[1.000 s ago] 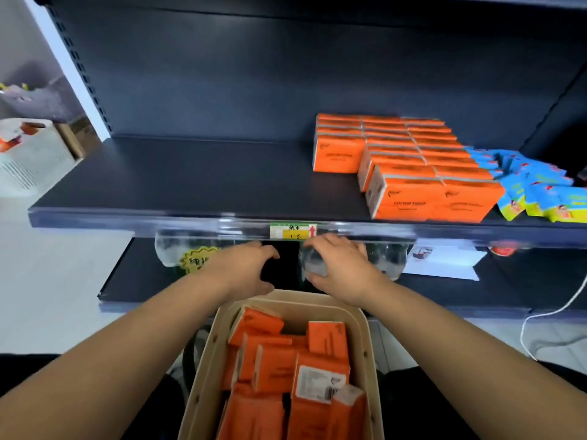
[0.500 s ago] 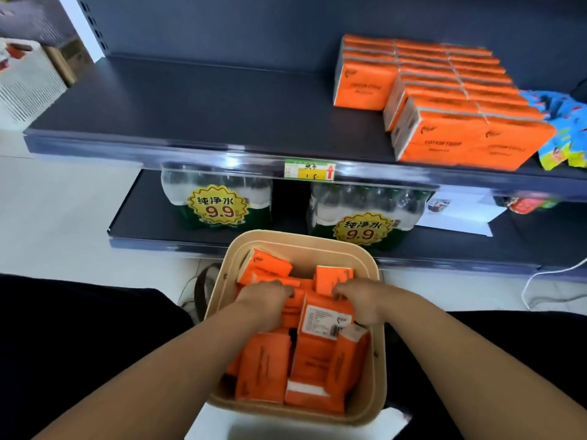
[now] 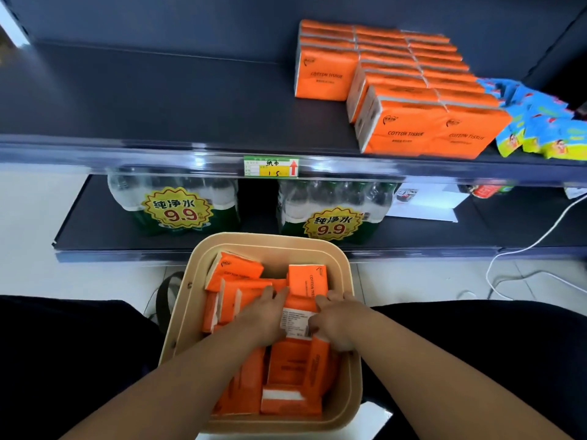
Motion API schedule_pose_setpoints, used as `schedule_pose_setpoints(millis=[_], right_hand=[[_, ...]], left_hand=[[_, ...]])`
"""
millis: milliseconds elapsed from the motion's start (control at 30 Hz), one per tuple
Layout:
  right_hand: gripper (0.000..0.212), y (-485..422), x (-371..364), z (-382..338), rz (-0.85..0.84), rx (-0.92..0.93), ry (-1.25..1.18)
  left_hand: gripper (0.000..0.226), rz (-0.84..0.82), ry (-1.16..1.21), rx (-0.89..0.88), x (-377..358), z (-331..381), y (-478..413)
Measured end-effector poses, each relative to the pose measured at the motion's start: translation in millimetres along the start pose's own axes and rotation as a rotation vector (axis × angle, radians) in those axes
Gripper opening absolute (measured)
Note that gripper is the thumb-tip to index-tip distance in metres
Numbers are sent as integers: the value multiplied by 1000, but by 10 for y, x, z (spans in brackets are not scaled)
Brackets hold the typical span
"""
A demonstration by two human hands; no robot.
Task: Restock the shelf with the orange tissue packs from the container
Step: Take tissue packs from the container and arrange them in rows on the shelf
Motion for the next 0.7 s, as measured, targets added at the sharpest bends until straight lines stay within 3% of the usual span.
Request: schedule_pose_setpoints(millis=[100,267,400,600,700], right_hand=[[39,-41,-67,2,-10,9,-25],[34,-21,-4,81,-23,22,-142],[32,-58,46,117,-1,15,-226],[30,-100,80,73,16,56,-267],[37,-117,131,78,56,61,-298]], left_hand=[[88,23,82,4,-40,-30,-56],[54,155,195,-29,26,-74,-85],[57,164,269,-108,207,-74,-73],[44,290,46,-345,813,-81,58],[40,503,95,-363,946,-169,171]])
Point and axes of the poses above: each hand's wrist, its own y-axis away from the middle knuckle, its own x-axis out of the back of the hand, z = x × y, the point moved 3 cm from there along -y, towards the middle knuckle, and after that the axes turned 2 degrees about z, right-handed, at the moved point
